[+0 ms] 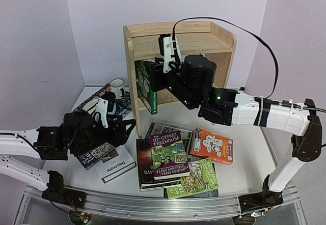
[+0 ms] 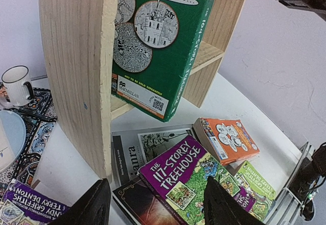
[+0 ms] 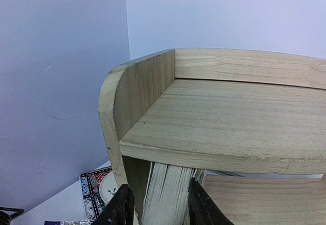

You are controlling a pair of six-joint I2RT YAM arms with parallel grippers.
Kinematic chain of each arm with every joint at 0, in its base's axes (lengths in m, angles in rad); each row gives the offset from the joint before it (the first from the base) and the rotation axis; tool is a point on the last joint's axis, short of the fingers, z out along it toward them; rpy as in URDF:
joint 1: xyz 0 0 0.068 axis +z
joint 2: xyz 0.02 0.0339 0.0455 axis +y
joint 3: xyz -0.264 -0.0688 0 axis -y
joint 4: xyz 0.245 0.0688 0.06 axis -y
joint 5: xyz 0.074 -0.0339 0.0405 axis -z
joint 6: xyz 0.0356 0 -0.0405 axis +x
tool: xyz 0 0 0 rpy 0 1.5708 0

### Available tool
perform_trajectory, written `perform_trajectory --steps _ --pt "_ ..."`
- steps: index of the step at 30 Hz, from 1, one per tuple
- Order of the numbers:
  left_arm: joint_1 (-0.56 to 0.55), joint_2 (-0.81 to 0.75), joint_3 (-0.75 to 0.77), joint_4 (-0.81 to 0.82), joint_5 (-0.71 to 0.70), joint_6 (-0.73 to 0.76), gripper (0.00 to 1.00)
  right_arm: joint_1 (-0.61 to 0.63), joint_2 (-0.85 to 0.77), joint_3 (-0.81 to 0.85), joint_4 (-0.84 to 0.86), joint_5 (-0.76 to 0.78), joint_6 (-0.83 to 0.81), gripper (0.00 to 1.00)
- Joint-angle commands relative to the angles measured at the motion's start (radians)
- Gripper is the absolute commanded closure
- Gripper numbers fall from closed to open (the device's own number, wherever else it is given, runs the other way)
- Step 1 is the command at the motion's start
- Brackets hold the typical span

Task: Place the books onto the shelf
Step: Place the book on the shelf, then adjust the book on the shelf.

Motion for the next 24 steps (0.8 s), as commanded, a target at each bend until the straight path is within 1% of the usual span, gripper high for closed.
perform_trajectory --steps 1,5,6,8,13,18,24 --pt "0.007 -0.012 0.02 0.02 0.001 -0.009 0.37 -0.003 -0.019 0.049 0.042 0.004 0.036 0.59" --pt "0.008 -0.013 0.019 0.02 0.002 -0.01 0.36 -0.004 -0.025 0.05 0.009 0.002 0.053 0.53" --pt "0.007 -0.014 0.018 0.02 0.002 -0.01 0.37 -0.004 -0.026 0.049 0.001 0.002 0.056 0.5" --pt "0.008 -0.015 0.016 0.02 0.002 -0.01 0.36 -0.004 -0.031 0.053 -0.021 0.005 0.059 0.37" --pt "0.008 -0.017 0.017 0.019 0.006 -0.008 0.36 -0.004 -0.071 0.037 -0.063 -0.003 0.062 0.12" --pt "0.011 -0.02 0.017 0.019 0.006 -0.003 0.36 -0.004 -0.132 -0.017 -0.115 -0.026 0.074 0.02" --pt "0.012 -0.017 0.02 0.02 0.006 0.002 0.36 -0.004 -0.164 -0.059 -0.221 -0.037 0.069 0.02"
